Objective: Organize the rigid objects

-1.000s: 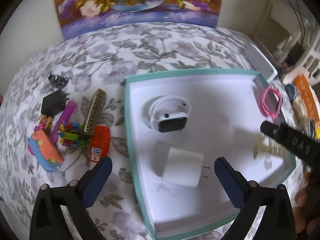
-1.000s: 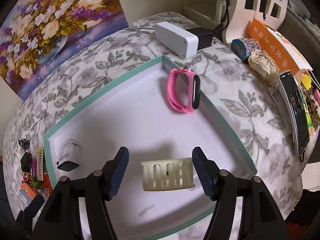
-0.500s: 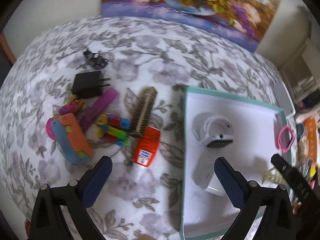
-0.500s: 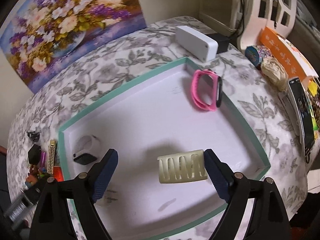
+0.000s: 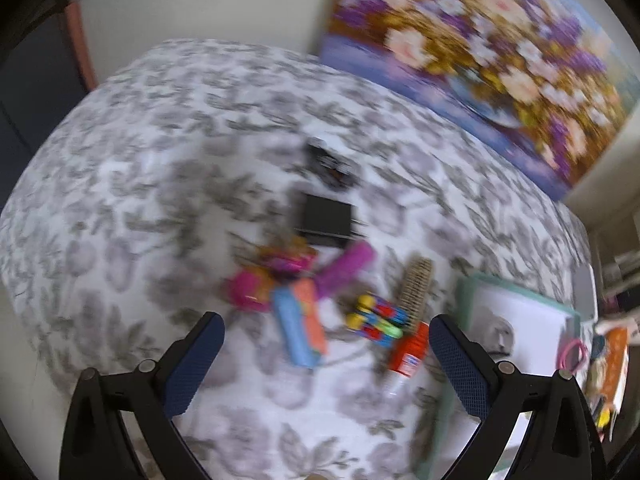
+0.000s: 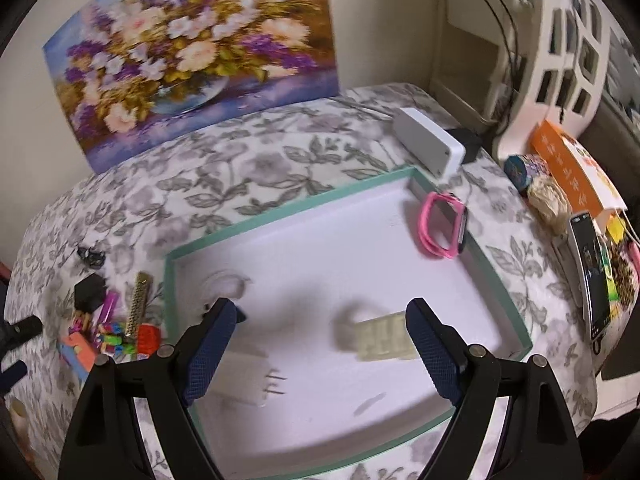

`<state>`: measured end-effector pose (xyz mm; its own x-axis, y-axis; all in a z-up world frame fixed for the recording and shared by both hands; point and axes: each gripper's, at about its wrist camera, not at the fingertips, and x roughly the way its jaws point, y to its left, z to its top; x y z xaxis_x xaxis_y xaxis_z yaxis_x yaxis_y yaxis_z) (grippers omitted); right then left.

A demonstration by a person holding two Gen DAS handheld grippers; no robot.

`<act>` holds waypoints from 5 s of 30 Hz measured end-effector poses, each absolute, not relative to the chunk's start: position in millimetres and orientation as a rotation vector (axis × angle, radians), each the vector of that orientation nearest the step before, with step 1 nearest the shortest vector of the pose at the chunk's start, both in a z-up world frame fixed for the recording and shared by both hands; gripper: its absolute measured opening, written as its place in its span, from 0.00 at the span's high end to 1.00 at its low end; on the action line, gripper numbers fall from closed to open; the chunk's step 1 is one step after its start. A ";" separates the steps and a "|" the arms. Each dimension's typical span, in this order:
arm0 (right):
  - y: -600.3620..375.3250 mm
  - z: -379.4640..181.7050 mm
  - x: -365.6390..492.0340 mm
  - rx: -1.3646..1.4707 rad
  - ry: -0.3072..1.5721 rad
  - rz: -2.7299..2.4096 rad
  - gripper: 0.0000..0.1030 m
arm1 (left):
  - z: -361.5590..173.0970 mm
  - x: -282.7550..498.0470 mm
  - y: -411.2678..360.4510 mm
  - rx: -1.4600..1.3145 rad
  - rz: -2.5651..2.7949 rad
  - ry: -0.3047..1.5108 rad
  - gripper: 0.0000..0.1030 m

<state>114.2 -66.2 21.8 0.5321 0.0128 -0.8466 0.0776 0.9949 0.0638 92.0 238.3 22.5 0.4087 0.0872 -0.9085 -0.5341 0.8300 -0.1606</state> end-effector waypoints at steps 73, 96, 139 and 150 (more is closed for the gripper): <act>101.1 -67.8 121.1 -0.038 1.252 0.207 0.66 | -48.0 103.6 266.8 -0.547 0.283 1.288 0.53; 99.7 -66.0 124.1 -0.020 1.244 0.209 0.70 | -66.2 119.7 251.2 -0.557 0.250 1.281 0.74; -51.8 -0.9 142.1 0.248 1.085 0.047 0.70 | 12.2 120.2 170.8 -0.528 0.043 1.102 0.77; -118.6 -4.3 142.6 0.298 1.071 -0.073 0.70 | 9.0 134.3 87.7 -0.414 -0.104 1.133 0.77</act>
<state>142.6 -118.6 -4.3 0.4810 0.0849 -0.8726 0.2023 0.9577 0.2048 134.3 87.7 9.0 0.4281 -0.2875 -0.8568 -0.1266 0.9196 -0.3718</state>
